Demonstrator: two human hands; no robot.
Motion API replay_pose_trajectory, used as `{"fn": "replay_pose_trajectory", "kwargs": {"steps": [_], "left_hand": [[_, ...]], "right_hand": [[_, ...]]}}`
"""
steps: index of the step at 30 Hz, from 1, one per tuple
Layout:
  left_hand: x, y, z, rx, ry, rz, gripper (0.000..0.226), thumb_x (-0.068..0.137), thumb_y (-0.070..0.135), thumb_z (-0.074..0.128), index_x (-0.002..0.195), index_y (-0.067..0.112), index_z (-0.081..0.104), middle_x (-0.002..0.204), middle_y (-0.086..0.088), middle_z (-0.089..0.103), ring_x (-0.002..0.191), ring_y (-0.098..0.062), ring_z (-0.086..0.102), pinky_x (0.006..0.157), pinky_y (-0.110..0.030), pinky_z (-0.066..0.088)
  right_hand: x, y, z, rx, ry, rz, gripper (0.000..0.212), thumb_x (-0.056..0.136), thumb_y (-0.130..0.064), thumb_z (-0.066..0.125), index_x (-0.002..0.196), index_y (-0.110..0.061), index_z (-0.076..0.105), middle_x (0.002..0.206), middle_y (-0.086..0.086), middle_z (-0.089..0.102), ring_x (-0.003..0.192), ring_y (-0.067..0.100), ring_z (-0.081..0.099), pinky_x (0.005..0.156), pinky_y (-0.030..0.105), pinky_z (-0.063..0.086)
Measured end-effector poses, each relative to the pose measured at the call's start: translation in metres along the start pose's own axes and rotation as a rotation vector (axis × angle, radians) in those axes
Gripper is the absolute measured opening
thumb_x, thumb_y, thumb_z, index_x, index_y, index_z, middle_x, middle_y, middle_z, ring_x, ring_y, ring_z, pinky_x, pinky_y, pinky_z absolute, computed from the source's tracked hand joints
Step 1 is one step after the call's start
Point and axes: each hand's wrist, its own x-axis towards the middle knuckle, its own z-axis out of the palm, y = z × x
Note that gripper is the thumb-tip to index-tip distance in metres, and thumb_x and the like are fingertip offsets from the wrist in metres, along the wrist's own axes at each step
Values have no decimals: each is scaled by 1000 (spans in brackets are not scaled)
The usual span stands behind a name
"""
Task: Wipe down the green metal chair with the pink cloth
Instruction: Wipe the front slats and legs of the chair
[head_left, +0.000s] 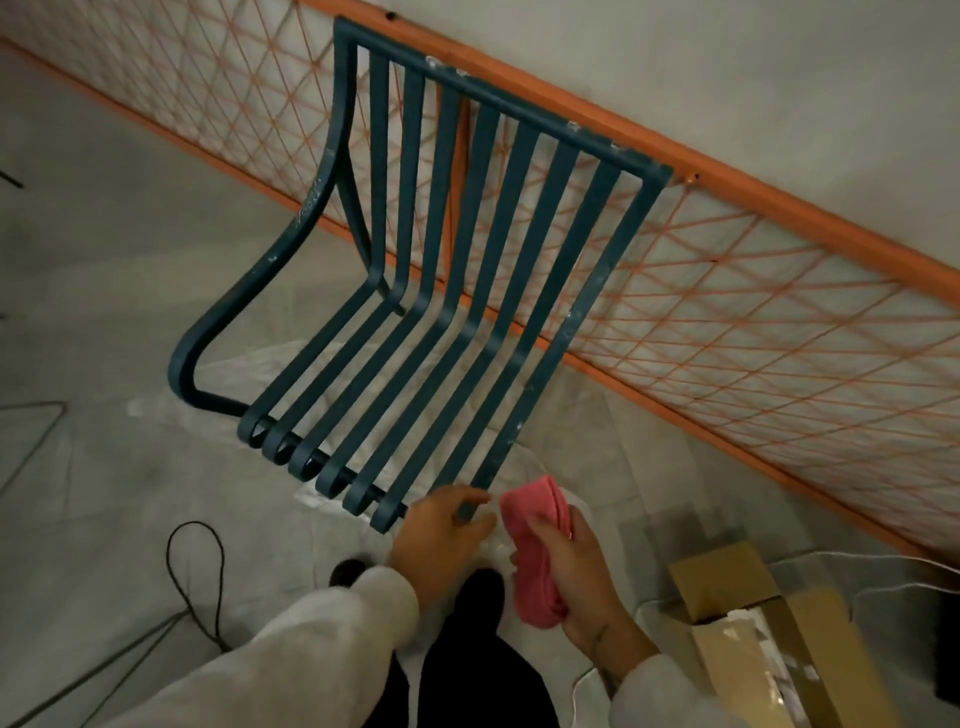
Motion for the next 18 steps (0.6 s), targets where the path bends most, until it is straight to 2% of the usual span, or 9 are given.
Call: {"fn": "replay_pose_trajectory", "kwargs": {"steps": [3, 6, 9, 11, 14, 18], "left_hand": [[16, -24, -10, 113, 48, -84, 38, 85, 26, 69, 121, 21, 61, 114, -1, 66, 86, -12, 62, 89, -31, 53], [29, -43, -11, 173, 25, -118, 49, 81, 28, 72, 127, 22, 56, 122, 1, 62, 103, -16, 61, 94, -31, 50], [37, -58, -1, 169, -30, -144, 58, 77, 27, 76, 130, 22, 53, 123, 1, 61, 106, -17, 60, 96, -31, 50], [40, -67, 7, 111, -49, -155, 60, 74, 25, 78, 129, 23, 54, 120, -1, 63, 105, -18, 62, 97, -36, 51], [42, -76, 16, 104, -17, -111, 52, 73, 19, 75, 123, 22, 59, 111, -2, 69, 101, -21, 65, 96, -40, 52], [47, -80, 17, 77, 15, -93, 42, 79, 14, 72, 120, 21, 63, 110, -2, 71, 98, -18, 67, 96, -36, 52]], "right_hand": [[12, -8, -8, -298, 16, -166, 5, 94, -29, 60, 98, -27, 62, 77, 13, 68, 62, 26, 62, 61, 41, 56], [27, -16, -7, -485, 14, -308, 16, 88, -40, 66, 90, -25, 64, 73, 13, 65, 59, 19, 59, 58, 35, 54], [45, -17, 1, -547, -2, -365, 12, 87, -41, 69, 89, -30, 64, 73, 5, 66, 61, 17, 61, 53, 24, 52], [57, -15, 7, -576, -26, -385, 11, 88, -39, 69, 92, -30, 64, 75, 2, 66, 65, 18, 64, 53, 21, 52], [76, -7, 13, -651, -18, -439, 23, 88, -43, 68, 102, -25, 67, 79, 0, 68, 70, 16, 66, 57, 20, 53], [97, 9, 17, -899, 49, -657, 31, 90, -42, 66, 111, -20, 67, 89, 1, 64, 74, 14, 63, 67, 28, 58]]}}
